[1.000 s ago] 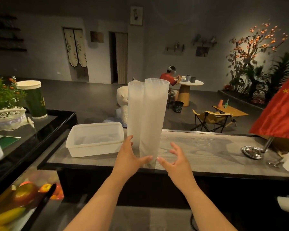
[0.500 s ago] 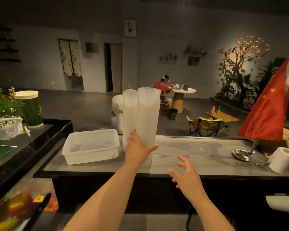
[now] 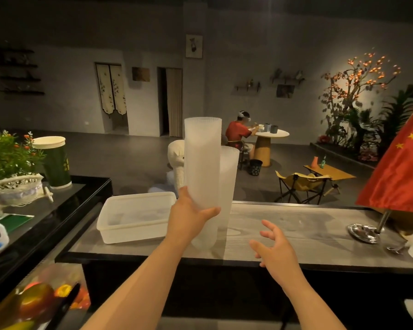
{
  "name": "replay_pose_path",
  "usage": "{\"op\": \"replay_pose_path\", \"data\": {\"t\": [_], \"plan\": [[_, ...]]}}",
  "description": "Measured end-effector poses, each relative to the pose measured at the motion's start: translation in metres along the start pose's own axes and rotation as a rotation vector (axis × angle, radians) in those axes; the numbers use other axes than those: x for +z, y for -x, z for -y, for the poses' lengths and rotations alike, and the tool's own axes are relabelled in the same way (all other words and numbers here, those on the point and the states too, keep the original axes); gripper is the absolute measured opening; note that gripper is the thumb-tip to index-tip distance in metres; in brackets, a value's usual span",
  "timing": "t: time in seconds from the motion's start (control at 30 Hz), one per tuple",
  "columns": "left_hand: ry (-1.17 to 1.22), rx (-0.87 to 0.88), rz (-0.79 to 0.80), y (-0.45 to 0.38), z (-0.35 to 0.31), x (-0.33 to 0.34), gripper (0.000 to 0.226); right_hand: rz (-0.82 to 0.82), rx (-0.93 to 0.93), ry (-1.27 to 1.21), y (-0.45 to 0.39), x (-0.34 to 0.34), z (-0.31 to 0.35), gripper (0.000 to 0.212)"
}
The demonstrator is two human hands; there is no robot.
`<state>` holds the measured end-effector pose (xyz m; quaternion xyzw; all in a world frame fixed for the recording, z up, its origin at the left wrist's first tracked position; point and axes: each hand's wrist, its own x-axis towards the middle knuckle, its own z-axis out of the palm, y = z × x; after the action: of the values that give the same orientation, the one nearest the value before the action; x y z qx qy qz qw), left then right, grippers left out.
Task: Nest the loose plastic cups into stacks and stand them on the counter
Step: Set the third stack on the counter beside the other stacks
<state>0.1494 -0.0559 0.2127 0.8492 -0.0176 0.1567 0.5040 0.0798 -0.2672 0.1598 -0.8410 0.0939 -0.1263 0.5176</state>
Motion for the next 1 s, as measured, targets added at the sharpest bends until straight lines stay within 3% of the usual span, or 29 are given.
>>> {"op": "replay_pose_path", "data": {"t": [0.13,0.33,0.47,0.77,1.0], "plan": [[-0.020,0.002,-0.087,-0.019,0.000,-0.055,0.100,0.006,-0.028,0.010,-0.018,0.010,0.009,0.065],[-0.124,-0.026,-0.224,-0.056,0.015,-0.128,0.085,-0.003,-0.122,0.064,-0.052,0.025,0.026,0.067],[-0.174,-0.099,-0.265,-0.081,0.045,-0.159,0.092,0.002,-0.129,0.082,-0.072,0.038,0.034,0.075],[-0.160,-0.183,-0.227,-0.109,0.107,-0.171,0.096,0.068,-0.050,0.022,-0.112,0.067,0.042,0.116],[-0.074,-0.208,-0.179,-0.112,0.135,-0.162,0.095,0.076,-0.069,-0.099,-0.121,0.085,0.047,0.111]]}}
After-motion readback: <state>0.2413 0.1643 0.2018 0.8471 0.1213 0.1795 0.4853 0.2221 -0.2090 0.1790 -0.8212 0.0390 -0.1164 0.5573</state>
